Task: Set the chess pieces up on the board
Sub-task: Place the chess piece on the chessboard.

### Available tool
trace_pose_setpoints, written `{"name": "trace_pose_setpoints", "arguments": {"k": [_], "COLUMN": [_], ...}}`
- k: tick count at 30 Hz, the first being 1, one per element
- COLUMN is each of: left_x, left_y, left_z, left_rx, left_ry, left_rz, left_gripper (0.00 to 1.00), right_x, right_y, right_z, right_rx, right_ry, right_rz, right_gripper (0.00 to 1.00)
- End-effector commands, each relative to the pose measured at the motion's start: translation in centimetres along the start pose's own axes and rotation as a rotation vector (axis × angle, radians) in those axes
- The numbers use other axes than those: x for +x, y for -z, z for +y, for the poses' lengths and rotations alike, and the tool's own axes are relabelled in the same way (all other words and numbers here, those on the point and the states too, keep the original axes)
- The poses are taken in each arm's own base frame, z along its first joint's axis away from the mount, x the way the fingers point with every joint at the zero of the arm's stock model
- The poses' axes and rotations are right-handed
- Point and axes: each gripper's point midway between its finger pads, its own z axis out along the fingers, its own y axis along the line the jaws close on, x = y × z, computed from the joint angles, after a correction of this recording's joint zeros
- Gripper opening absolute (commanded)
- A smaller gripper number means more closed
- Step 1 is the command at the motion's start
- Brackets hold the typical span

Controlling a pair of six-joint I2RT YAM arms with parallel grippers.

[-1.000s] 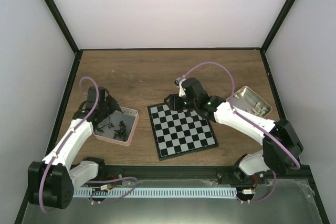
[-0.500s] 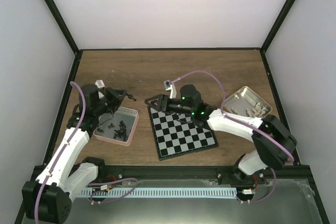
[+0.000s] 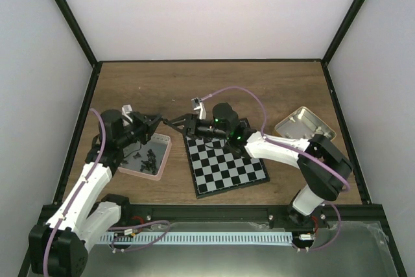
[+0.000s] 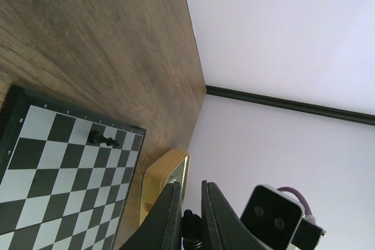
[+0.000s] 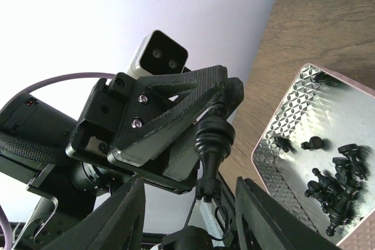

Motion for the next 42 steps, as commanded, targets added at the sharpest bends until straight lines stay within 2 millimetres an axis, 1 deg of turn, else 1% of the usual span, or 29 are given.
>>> {"name": "trace_pose_setpoints", "arguments": {"k": [1,10,14,18,22,23,26,27,28,30,31,32,35,36,38,40,42], "left_x": [0.5,0.6,0.6,0.5,-0.1,-0.5,-1.8,-2.2,-2.6,-3.3,-3.4,-3.5,-3.5,-3.5,-2.9,-2.2,-1.2], "left_y": [0.0,-0.1,-0.1,-0.2,0.1,0.2,0.6,0.7,0.7,0.7,0.7,0.6,0.0,-0.3,-1.2,-2.0,-2.8], "left_z": [-0.7,-0.4,-0.3,0.0,0.1,0.6,0.4,0.2,-0.4,-1.2,-1.8,-2.3,-4.0,-4.7,-6.5,-8.6,-10.4], "left_rx": [0.038,0.033,0.031,0.022,-0.009,-0.041,-0.093,-0.111,-0.115,-0.145,-0.149,-0.146,-0.13,-0.119,-0.078,-0.042,-0.018], "left_ry": [0.014,0.025,0.026,0.02,-0.036,-0.058,-0.194,-0.247,-0.328,-0.466,-0.568,-0.63,-0.79,-0.819,-0.883,-0.962,-1.055], "left_rz": [0.027,0.031,0.032,0.031,-0.01,-0.035,-0.106,-0.123,-0.138,-0.156,-0.155,-0.153,-0.14,-0.137,-0.115,-0.116,-0.118], "left_gripper": [0.04,0.04,0.04,0.04,0.04,0.04,0.04,0.04,0.04,0.04,0.04,0.04,0.04,0.04,0.04,0.04,0.04], "right_x": [-0.9,-0.9,-1.0,-1.5,-2.0,-2.1,-2.4,-2.5,-2.6,-3.0,-2.9,-3.3,-3.4,-3.0,-2.3,-1.2,-0.3], "right_y": [-0.6,-1.0,-1.1,-1.2,-0.5,-0.2,1.0,1.7,2.5,4.7,6.2,7.7,12.2,13.8,16.4,18.2,19.1], "right_z": [1.6,1.2,1.0,1.2,0.8,0.6,-0.5,-1.2,-1.9,-3.3,-4.3,-5.0,-7.9,-9.3,-11.7,-13.7,-15.0], "right_rx": [-0.038,-0.028,-0.021,-0.009,0.038,0.054,0.134,0.174,0.214,0.319,0.396,0.46,0.677,0.754,0.879,0.951,1.003], "right_ry": [-0.003,-0.038,-0.045,-0.041,-0.017,-0.006,0.037,0.054,0.08,0.136,0.159,0.208,0.248,0.234,0.202,0.172,0.161], "right_rz": [-0.022,-0.015,-0.02,-0.033,-0.072,-0.077,-0.073,-0.067,-0.057,-0.049,-0.036,-0.039,-0.024,-0.006,0.033,0.081,0.128], "right_gripper": [0.41,0.34,0.26,0.15,0.11,0.1,0.1,0.1,0.1,0.09,0.09,0.09,0.09,0.09,0.08,0.07,0.07]}}
